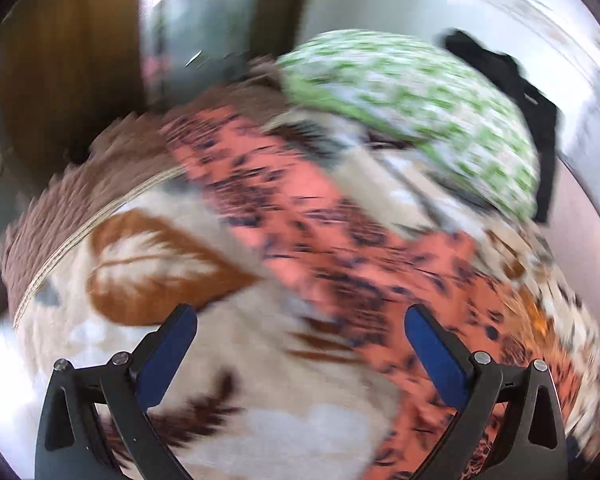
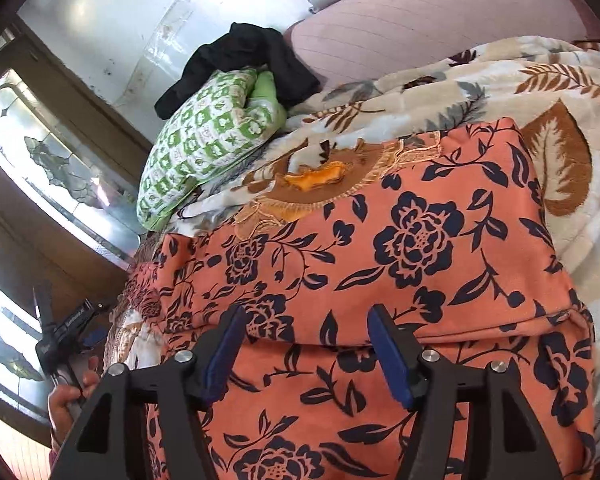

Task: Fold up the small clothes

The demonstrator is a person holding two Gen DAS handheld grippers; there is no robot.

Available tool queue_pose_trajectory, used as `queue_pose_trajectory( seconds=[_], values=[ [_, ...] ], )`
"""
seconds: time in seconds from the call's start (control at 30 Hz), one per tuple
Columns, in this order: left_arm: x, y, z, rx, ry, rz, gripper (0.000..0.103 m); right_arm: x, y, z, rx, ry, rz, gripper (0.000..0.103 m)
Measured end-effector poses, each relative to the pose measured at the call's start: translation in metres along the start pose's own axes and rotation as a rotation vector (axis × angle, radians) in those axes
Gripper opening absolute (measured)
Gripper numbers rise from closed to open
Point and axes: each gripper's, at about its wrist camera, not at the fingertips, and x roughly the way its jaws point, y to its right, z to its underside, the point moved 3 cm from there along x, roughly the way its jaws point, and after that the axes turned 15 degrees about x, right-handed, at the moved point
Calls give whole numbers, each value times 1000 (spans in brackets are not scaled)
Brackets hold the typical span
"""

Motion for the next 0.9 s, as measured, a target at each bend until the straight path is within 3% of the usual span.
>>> queue_pose_trajectory(
  seconds=[0.13,0.27,0.43,0.53,0.6,0.7,0.9],
  values=[
    [11,-65,-19,-67,-21,-38,103,-3,-2,0,4,1,-20,67],
    [21,-109,-44,-163,-20,9,103,-3,-4,0,-8,5,-29,67],
    [61,-134,-67,-320,-39,174,102,0,-1,0,-4,0,-29,67],
    [82,-130,-71,-348,-39,210,89,3,2,-2,1,-1,-23,67],
    [96,-127,-71,-361,-57,239,68,4,3,-3,3,1,-22,67],
    [115,-121,-69,-382,-89,267,51,7,6,-3,3,1,-16,67],
    [132,-121,-75,-431,-26,302,50,13,10,-4,9,-6,-3,67]
  ],
)
